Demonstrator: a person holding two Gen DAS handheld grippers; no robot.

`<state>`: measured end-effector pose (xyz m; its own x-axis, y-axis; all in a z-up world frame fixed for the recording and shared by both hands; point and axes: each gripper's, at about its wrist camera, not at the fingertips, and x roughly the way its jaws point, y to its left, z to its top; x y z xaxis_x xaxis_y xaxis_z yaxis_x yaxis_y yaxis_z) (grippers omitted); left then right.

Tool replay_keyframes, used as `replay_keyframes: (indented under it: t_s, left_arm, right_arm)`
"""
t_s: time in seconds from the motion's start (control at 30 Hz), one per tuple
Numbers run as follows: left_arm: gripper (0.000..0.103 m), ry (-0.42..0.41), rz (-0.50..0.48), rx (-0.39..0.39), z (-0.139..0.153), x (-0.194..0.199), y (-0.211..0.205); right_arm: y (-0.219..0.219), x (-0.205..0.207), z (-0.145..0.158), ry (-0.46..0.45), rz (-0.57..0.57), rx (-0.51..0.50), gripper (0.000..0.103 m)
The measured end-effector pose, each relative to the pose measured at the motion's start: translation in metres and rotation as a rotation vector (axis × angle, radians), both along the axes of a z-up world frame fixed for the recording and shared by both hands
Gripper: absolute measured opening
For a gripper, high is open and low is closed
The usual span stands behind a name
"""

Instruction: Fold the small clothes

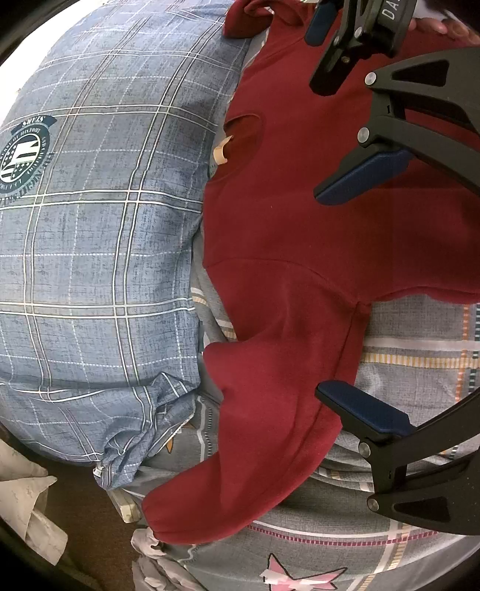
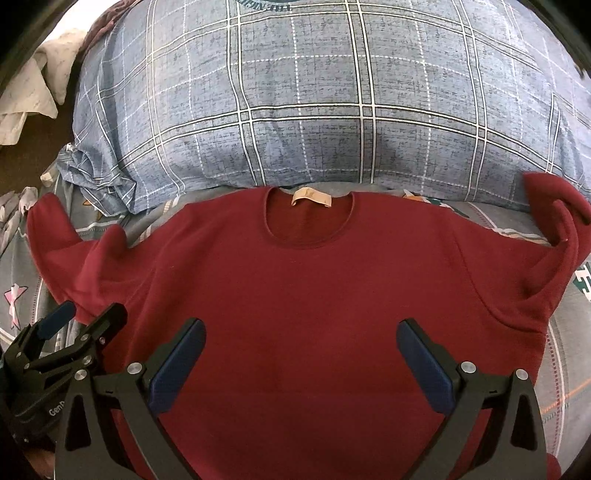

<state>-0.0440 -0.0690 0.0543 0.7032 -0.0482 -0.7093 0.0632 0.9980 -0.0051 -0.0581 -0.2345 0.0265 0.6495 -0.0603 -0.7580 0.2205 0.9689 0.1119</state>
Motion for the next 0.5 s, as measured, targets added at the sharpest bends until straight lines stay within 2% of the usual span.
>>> replay_keyframes:
  t_s: [0.5]
  left_arm:
    - [0.096,0.000,0.002,-0.009,-0.0016,0.0006,0.0038]
  right_arm:
    - [0.0027,0.0067,-0.0056,0.014,0.009,0.002,0.103]
